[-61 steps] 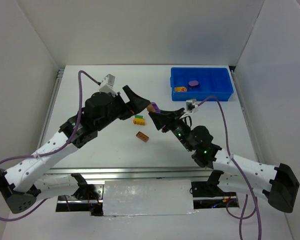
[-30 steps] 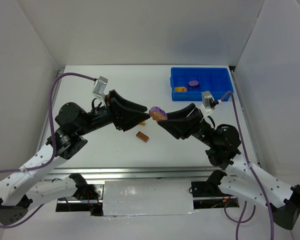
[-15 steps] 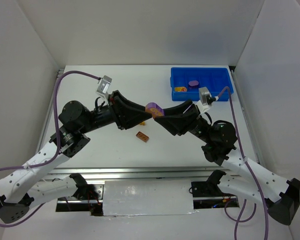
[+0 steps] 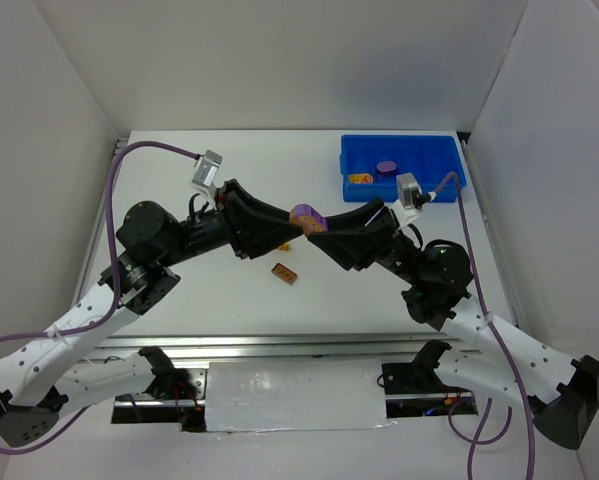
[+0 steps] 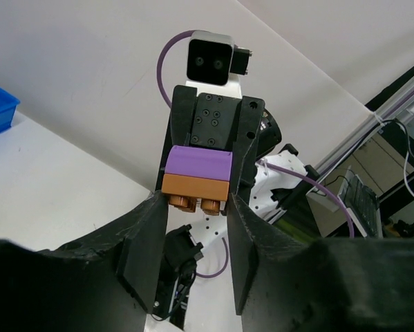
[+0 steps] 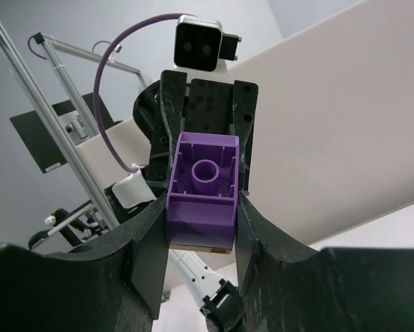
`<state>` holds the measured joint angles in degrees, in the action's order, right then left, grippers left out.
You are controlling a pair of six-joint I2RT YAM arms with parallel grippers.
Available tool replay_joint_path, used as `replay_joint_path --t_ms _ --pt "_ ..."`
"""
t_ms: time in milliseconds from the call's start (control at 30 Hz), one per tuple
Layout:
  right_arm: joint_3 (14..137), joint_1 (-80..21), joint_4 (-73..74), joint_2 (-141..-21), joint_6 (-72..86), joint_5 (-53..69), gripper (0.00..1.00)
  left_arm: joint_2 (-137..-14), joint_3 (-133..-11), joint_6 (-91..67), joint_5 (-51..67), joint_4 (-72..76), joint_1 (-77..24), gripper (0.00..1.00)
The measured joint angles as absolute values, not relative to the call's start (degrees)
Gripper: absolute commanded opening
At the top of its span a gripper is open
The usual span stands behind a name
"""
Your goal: Sort the legos into containers by color
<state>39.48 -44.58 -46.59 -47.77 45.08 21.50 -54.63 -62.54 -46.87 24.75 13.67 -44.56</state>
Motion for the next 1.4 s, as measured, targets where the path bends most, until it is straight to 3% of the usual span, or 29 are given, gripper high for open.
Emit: replay_joint_path --t_ms 67,233,467,700,733,767,800,833,867,900,933,1000,1033,1100,1400 --pt "39.5 -44.6 -46.6 -47.9 45.1 21.7 0.0 -54.6 -62.6 -46.7 24.8 13.7 -44.5 0.63" --pt "39.5 -44.6 -46.6 -48.6 45.1 21.8 0.0 -54.7 -62.6 -46.8 25.2 13.7 -44.5 0.61" --pt "39.5 -44.6 -47.1 -48.5 45.1 22.2 0.0 -54.7 -62.6 -46.6 25.1 13.7 -44.4 0.29" --pt "39.5 -44.6 -47.2 -48.6 45.3 22.4 0.0 -54.7 -62.6 -46.7 25.2 13.7 -44.4 0.26" --pt "39.5 -44.6 -47.4 -48.8 45.4 22.4 0.0 -54.6 -62.6 -46.7 25.1 13.7 -44.4 0.2" --pt "39.5 -44.6 -47.8 -49.1 45.6 22.6 0.06 -54.6 -62.6 -46.6 24.9 13.7 -44.4 0.03" --pt "39.5 -44.6 -48.2 -49.3 45.7 22.8 0.21 -54.5 -62.6 -46.6 24.8 13.7 -44.4 0.0" --pt "39.5 -44.6 -48.6 -49.5 45.8 23.0 0.4 -54.5 -62.6 -46.5 24.7 13.6 -44.4 0.0" --pt "39.5 -44.6 -49.0 -49.7 46.0 23.1 0.51 -54.4 -62.6 -46.4 24.7 13.5 -44.4 0.0" --pt "39.5 -44.5 -49.2 -49.7 45.9 23.4 0.57 -54.4 -62.6 -46.3 24.6 13.4 -44.4 0.0" --pt "39.5 -44.5 -49.0 -49.7 46.0 23.5 0.7 -54.4 -62.7 -46.1 24.8 13.2 -44.4 0.0" --pt "39.5 -44.5 -48.2 -49.7 45.6 23.8 0.84 -54.4 -62.8 -45.3 25.0 12.8 -44.4 0.0" --pt "39.5 -44.5 -47.6 -49.6 45.1 24.0 0.96 -54.4 -62.8 -45.1 25.2 12.8 -44.4 0.0" --pt "39.6 -44.5 -45.6 -49.3 44.1 24.4 1.0 -54.4 -62.9 -44.9 25.5 12.8 -44.4 0.0" --pt "46.9 -40.1 -27.2 -45.6 35.7 29.1 1.0 -55.1 -65.2 -40.3 28.1 8.1 -44.4 0.0"
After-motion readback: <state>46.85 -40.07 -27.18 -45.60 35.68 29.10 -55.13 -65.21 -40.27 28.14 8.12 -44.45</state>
